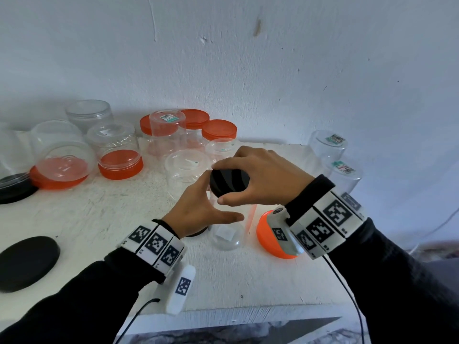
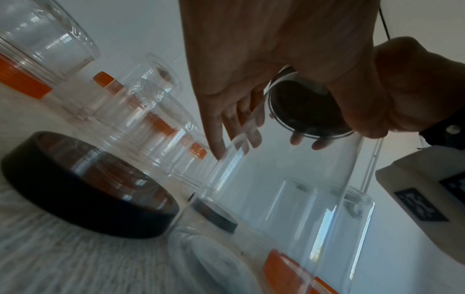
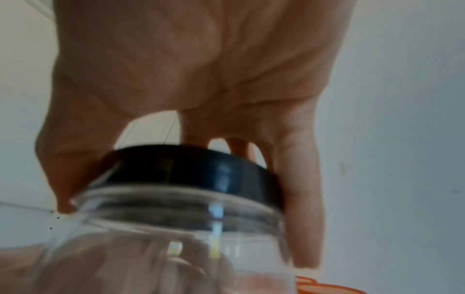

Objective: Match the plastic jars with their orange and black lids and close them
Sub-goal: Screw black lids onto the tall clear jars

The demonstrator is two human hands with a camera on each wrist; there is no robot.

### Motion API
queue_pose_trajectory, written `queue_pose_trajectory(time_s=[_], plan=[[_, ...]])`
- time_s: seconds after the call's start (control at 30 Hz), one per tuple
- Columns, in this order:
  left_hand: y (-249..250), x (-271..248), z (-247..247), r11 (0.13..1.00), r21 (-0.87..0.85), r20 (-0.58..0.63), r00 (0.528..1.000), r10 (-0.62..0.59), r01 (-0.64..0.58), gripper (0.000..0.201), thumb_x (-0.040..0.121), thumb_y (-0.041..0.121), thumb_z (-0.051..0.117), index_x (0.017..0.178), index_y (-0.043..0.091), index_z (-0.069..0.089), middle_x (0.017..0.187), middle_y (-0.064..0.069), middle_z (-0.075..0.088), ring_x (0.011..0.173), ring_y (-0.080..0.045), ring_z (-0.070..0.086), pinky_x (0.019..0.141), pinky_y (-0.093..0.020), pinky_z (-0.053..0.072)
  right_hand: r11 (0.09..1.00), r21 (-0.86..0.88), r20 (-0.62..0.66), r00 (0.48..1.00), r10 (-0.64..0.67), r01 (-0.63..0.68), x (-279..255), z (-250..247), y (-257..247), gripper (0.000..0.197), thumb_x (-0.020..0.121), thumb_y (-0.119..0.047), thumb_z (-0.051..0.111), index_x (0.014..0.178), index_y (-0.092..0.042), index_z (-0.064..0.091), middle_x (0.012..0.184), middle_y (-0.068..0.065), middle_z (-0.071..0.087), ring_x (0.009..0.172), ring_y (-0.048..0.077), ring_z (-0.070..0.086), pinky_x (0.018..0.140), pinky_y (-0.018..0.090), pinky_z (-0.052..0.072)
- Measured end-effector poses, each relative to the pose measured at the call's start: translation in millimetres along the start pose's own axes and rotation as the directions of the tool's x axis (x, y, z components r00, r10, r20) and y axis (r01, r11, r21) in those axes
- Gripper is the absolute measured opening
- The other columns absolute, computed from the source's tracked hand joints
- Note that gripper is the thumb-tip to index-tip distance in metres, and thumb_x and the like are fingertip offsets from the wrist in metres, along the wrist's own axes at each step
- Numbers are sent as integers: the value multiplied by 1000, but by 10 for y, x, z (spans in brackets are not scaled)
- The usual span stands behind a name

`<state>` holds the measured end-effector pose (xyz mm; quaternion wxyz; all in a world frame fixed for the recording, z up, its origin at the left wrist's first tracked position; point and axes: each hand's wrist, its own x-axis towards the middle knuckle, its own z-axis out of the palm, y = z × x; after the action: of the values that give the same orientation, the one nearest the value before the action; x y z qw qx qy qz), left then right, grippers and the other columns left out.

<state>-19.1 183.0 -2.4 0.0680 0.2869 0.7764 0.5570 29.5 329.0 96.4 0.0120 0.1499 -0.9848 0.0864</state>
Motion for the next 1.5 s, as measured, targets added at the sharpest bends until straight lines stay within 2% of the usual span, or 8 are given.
queue_pose_trajectory(time_s=[0.2, 0.47, 0.63, 0.7, 0.83, 1.03, 1.2, 1.5], plan=[[2, 4, 0, 1000, 14, -5, 1000, 9, -9, 80, 57, 25, 87, 123, 28, 42, 110, 14, 57, 104, 3, 52, 78, -7, 41, 1000, -21, -28, 999, 18, -19, -23, 29, -43, 61, 77, -56, 61, 133, -37, 45, 113, -1, 52, 97, 17, 52, 83, 28, 44], [123, 82, -270, 989, 85, 105, 988, 110, -119, 86, 49, 57, 75, 125, 32, 44, 120, 20, 53, 113, 6, 48, 91, -12, 40, 996, 49, -152, 985, 87, -81, -100, -198, 25, 52, 79, -54, 59, 128, -40, 47, 114, -4, 51, 101, 15, 51, 78, 27, 41], [68, 274, -626, 957, 241, -104, 975, 194, -165, 44, 68, 28, 77, 103, 37, 52, 112, 20, 53, 105, 1, 52, 89, -21, 42, 979, 126, -426, 882, 201, -163, -71, -585, 215, 50, 80, -52, 59, 127, -37, 49, 109, -3, 50, 96, 15, 49, 77, 27, 36], [-25, 375, -678, 917, 357, -167, 954, 250, -178, 33, 77, 19, 73, 105, 27, 57, 109, 13, 57, 101, -2, 53, 89, -23, 40, 967, 164, -528, 811, 253, -195, -1, -662, 313, 53, 80, -50, 60, 129, -34, 48, 117, 0, 49, 101, 17, 49, 79, 28, 37], [-246, 535, -665, 821, 558, -125, 965, 232, -125, 42, 81, 35, 67, 116, 13, 59, 122, -1, 57, 119, -19, 46, 98, -29, 32, 947, 215, -623, 713, 322, -240, 230, -652, 525, 59, 80, -44, 64, 134, -30, 43, 131, 2, 40, 115, 25, 46, 85, 35, 42], [-448, 630, -619, 716, 694, -53, 986, 157, -77, 108, 57, 91, 20, 130, 17, 50, 140, 0, 44, 133, -20, 35, 108, -43, 27, 904, 273, -542, 723, 428, -330, 640, -437, 850, 60, 82, -36, 64, 137, -27, 40, 137, 5, 33, 121, 30, 37, 85, 36, 38], [-550, 693, -604, 687, 726, 3, 1000, 8, -8, 97, 60, 78, 18, 140, 25, 37, 150, 6, 28, 140, -16, 19, 113, -46, 18, 877, 287, -446, 757, 478, -384, 986, -267, 1080, 58, 83, -33, 64, 136, -26, 41, 139, 5, 31, 123, 30, 33, 84, 35, 36], [-600, 691, -613, 738, 675, -2, 1000, 15, -10, 88, 63, 75, 25, 136, 28, 42, 150, 7, 30, 140, -16, 19, 112, -48, 19, 862, 255, -293, 814, 501, -439, 1499, -34, 1366, 57, 83, -34, 64, 134, -22, 43, 140, 7, 32, 124, 31, 32, 89, 40, 39]])
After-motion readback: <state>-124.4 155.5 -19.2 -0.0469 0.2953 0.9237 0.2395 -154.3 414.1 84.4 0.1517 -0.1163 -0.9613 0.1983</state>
